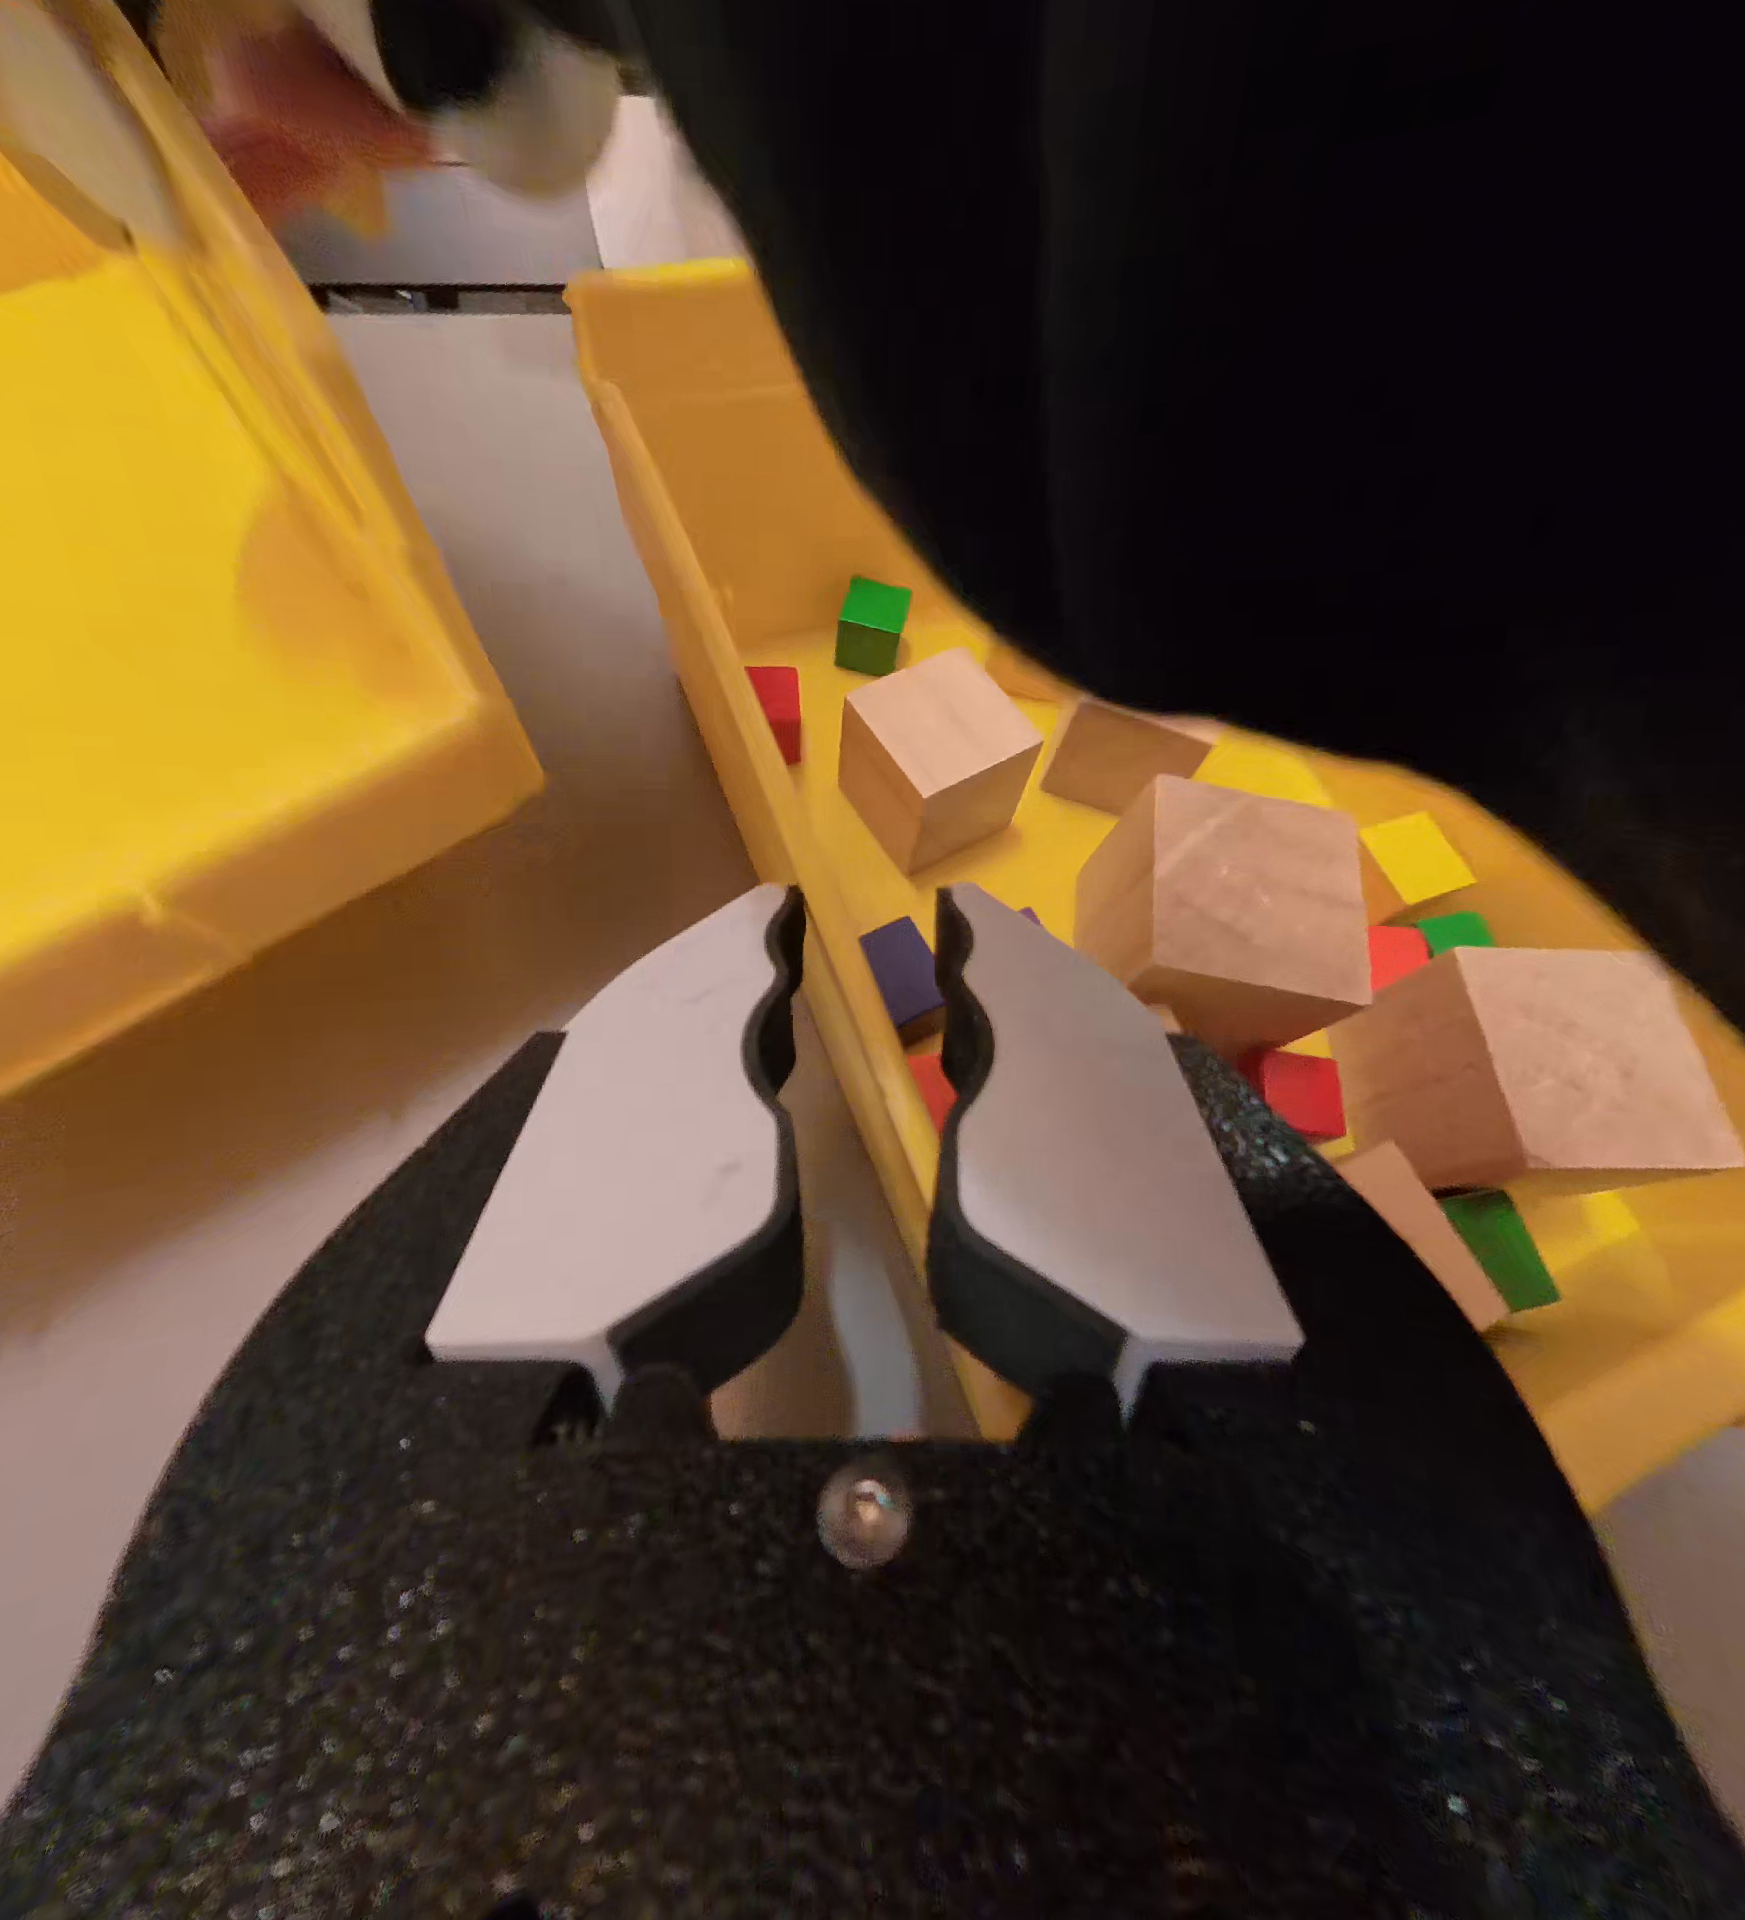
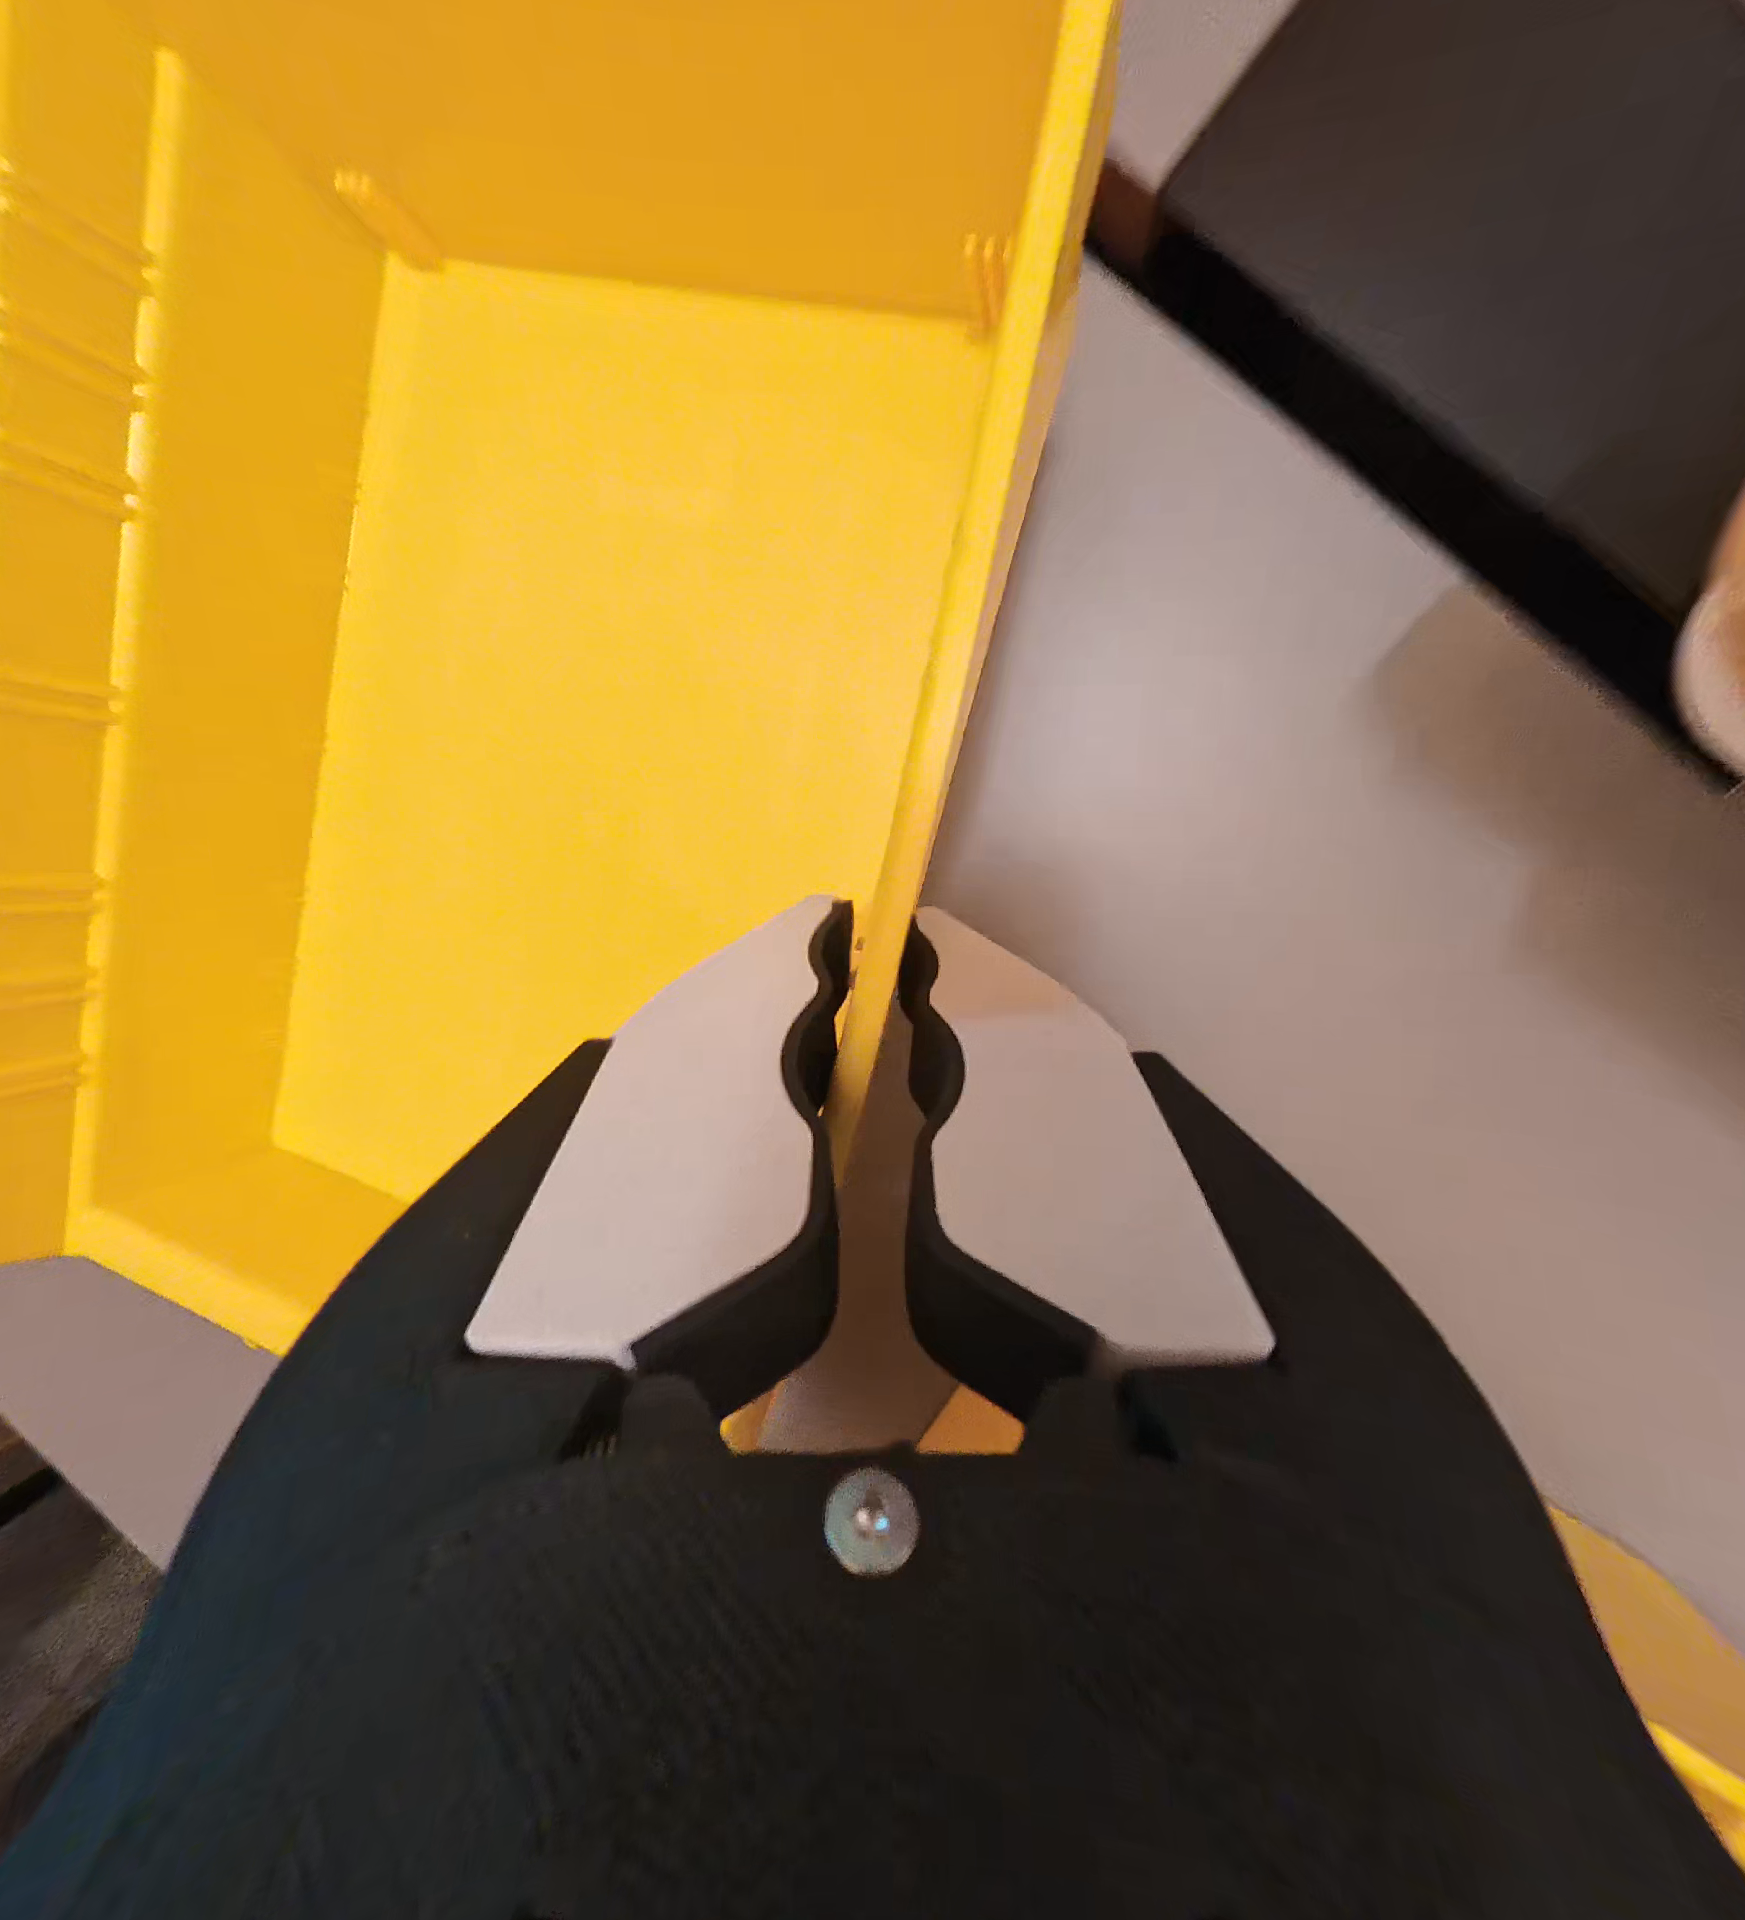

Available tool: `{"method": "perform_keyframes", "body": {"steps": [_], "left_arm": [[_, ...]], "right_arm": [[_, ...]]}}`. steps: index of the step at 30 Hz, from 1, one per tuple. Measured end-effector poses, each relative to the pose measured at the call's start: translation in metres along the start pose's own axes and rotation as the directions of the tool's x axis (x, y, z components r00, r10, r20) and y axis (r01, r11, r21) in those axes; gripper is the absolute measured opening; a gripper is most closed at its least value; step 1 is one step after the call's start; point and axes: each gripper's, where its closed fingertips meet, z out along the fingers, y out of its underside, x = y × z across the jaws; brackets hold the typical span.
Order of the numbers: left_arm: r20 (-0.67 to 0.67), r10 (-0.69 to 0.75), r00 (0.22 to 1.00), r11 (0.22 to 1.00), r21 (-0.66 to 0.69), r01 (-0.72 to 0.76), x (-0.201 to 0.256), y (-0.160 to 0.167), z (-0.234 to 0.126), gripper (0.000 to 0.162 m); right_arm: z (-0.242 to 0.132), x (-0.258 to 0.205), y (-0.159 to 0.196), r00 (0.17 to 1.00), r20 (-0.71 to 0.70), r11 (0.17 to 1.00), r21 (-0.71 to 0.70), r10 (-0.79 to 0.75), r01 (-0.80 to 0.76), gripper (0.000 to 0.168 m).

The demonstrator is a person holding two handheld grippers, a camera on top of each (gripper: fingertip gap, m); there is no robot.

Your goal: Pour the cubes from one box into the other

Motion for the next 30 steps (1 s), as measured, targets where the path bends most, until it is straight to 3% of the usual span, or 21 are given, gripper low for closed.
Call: {"method": "perform_keyframes", "body": {"steps": [3,7,9,12,16,20,26,30], "left_arm": [[0.041,0.06,0.997,0.998,-0.004,-0.06,0.0,0.001,-0.001,0.022],[0.044,0.087,0.995,0.996,-0.021,-0.086,-0.003,0.002,-0.002,0.02],[0.064,0.11,0.992,0.993,-0.043,-0.108,-0.013,0.001,-0.001,0.016],[0.085,0.13,0.988,0.989,-0.085,-0.123,-0.04,0.001,-0.002,0.005],[0.047,0.142,0.989,0.984,-0.118,-0.135,-0.078,0.0,-0.006,0.004],[0.096,0.117,0.988,0.984,-0.145,-0.103,-0.127,0.0,-0.014,0.004],[0.116,0.113,0.987,0.979,-0.184,-0.09,-0.203,-0.004,-0.022,0.004],[0.101,0.09,0.991,0.977,-0.203,-0.068,-0.243,-0.01,-0.019,0.003]], "right_arm": [[-0.053,-0.002,-0.036,0.999,0.001,0.99,0.132,-0.047,0.047,0.009],[-0.16,0.012,-0.068,0.993,0.061,0.95,0.303,-0.097,0.075,0.009],[-0.221,0.032,-0.067,0.988,0.084,0.92,0.383,-0.13,0.089,0.008],[-0.298,0.086,-0.036,0.984,0.097,0.882,0.464,-0.147,0.086,0.008],[-0.358,0.194,0.045,0.998,0.035,0.878,0.478,-0.06,0.036,0.008],[-0.378,0.317,0.158,0.986,-0.11,0.906,0.419,0.124,-0.067,0.008],[-0.351,0.459,0.333,0.902,-0.156,0.892,0.285,0.403,-0.35,0.009],[-0.319,0.504,0.406,0.844,-0.131,0.842,0.246,0.52,-0.481,0.01]]}}
